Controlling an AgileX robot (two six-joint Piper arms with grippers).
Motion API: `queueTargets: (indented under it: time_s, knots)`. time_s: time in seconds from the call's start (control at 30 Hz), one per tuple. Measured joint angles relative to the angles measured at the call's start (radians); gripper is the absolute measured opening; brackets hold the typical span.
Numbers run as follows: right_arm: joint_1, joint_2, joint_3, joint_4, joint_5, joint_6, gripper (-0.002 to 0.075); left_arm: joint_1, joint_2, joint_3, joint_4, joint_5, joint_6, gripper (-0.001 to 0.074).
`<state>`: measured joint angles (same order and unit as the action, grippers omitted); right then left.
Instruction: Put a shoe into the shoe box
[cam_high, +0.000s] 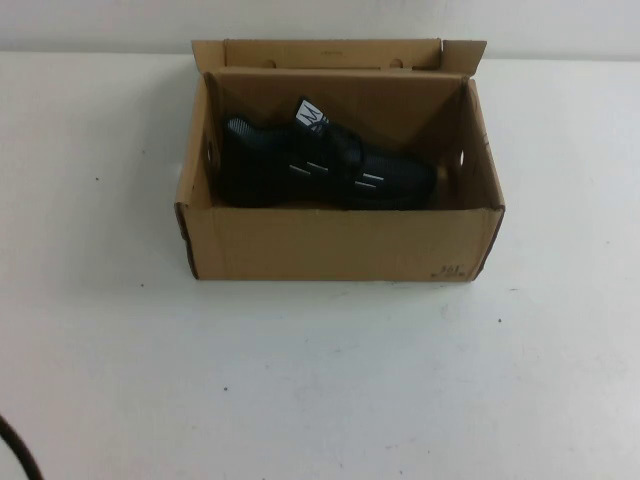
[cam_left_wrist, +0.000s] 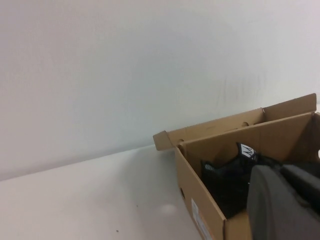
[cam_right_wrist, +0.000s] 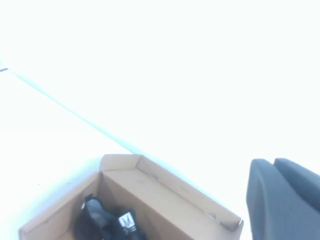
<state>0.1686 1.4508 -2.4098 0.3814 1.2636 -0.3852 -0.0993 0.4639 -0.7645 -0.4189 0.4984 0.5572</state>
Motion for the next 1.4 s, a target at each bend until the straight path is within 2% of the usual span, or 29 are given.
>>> queueTargets:
  time_s: [0.13, 0.23, 0.57, 0.9, 1.17, 1.4]
  knots:
    - [0.000, -0.096, 0.145, -0.009, -0.042, 0.000, -0.0015, 0.000, -0.029, 0.057, -0.030, -0.014, -0.017, -0.0001]
    - [0.000, -0.194, 0.323, -0.031, -0.115, 0.000, -0.0015, 0.000, -0.031, 0.076, -0.063, -0.024, -0.019, -0.0001]
    - [-0.001, -0.654, 1.125, -0.090, -0.554, 0.002, -0.0015, 0.000, -0.031, 0.082, -0.084, -0.055, -0.005, -0.0001]
    - [-0.001, -1.086, 1.876, -0.088, -0.881, 0.011, -0.0015, 0.000, -0.031, 0.082, -0.084, -0.048, -0.003, -0.0001]
    - [-0.001, -1.289, 2.145, -0.061, -1.146, 0.011, -0.0015, 0.000, -0.031, 0.082, -0.084, -0.045, -0.001, -0.0001]
    - [-0.002, -1.306, 2.205, -0.055, -1.200, 0.011, -0.0015, 0.000, -0.031, 0.082, -0.084, -0.045, -0.001, -0.0001]
